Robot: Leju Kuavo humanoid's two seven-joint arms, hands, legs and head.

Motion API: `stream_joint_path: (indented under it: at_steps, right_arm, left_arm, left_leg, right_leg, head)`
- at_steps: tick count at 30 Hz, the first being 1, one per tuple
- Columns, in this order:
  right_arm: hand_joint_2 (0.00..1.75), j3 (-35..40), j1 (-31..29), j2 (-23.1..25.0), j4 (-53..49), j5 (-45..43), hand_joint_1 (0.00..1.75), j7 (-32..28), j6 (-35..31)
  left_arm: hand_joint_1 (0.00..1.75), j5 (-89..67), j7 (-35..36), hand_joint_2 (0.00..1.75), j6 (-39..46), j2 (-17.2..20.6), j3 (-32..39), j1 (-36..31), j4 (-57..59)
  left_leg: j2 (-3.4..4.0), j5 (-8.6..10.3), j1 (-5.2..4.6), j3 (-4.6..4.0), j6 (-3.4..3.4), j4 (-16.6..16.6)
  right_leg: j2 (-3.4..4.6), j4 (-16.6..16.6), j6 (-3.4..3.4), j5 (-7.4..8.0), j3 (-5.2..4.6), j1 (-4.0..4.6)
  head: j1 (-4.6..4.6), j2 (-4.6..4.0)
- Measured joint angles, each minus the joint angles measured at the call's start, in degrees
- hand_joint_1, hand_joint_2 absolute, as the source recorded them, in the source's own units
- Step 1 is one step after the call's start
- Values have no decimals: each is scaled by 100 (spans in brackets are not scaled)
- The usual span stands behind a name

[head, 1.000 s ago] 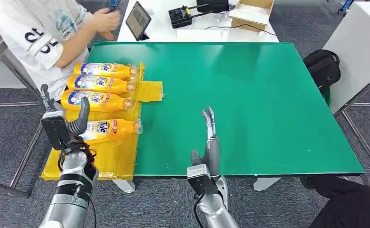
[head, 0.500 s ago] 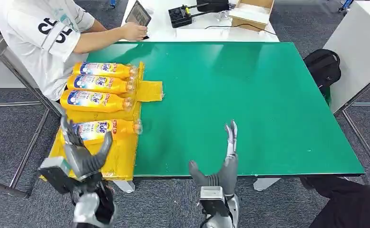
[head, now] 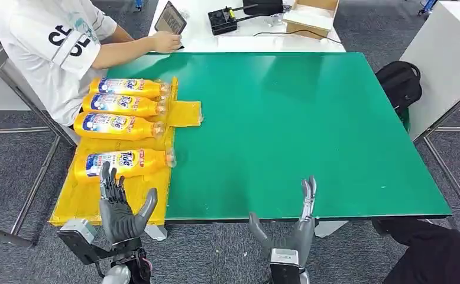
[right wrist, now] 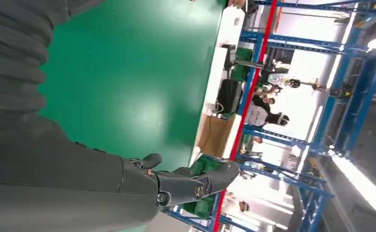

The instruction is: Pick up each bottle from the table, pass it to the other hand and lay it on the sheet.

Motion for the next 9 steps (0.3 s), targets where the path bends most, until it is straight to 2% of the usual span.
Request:
stream_joint_path:
  at_steps: [9]
  right_arm:
    - [175,-4,27,0,112,-118,0,0,55]
  left_arm:
    - [0,-193,0,175,105,20,-136,26,-134]
  left_leg:
    - [0,0,0,0,0,0]
  right_leg:
    - [0,0,0,-1,2,1]
  head:
    - [0,0]
